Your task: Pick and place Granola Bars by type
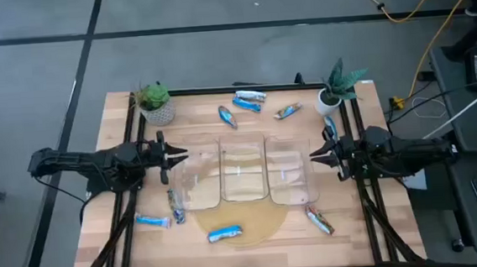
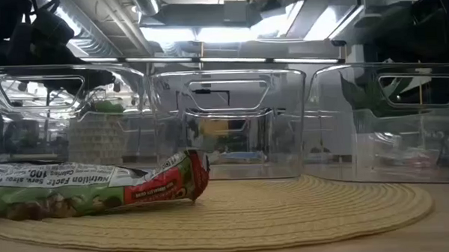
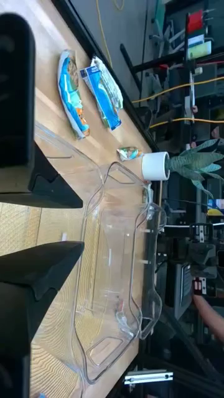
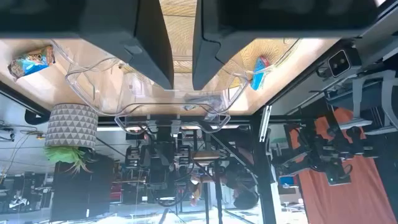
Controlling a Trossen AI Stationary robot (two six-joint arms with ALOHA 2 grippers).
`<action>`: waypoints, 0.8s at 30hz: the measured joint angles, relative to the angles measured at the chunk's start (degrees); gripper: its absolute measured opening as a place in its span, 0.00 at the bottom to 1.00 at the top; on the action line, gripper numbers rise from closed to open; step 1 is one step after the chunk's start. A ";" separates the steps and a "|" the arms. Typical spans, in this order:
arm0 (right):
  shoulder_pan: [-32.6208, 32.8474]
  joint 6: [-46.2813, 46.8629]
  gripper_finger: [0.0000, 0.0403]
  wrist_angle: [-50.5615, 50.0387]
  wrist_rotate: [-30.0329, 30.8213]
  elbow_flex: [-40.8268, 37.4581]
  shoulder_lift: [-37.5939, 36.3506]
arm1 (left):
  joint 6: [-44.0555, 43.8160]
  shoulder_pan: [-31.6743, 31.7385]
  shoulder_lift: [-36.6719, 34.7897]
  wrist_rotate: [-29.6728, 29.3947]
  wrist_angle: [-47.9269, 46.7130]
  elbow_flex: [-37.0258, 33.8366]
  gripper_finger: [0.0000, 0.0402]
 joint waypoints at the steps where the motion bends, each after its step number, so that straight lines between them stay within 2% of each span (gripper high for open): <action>1: 0.01 0.00 0.16 0.01 -0.01 -0.01 0.00 | 0.00 0.00 0.00 0.00 0.01 0.00 0.22; 24: 0.01 0.00 0.16 0.02 0.00 -0.02 -0.01 | 0.00 0.02 -0.01 -0.02 0.01 -0.01 0.23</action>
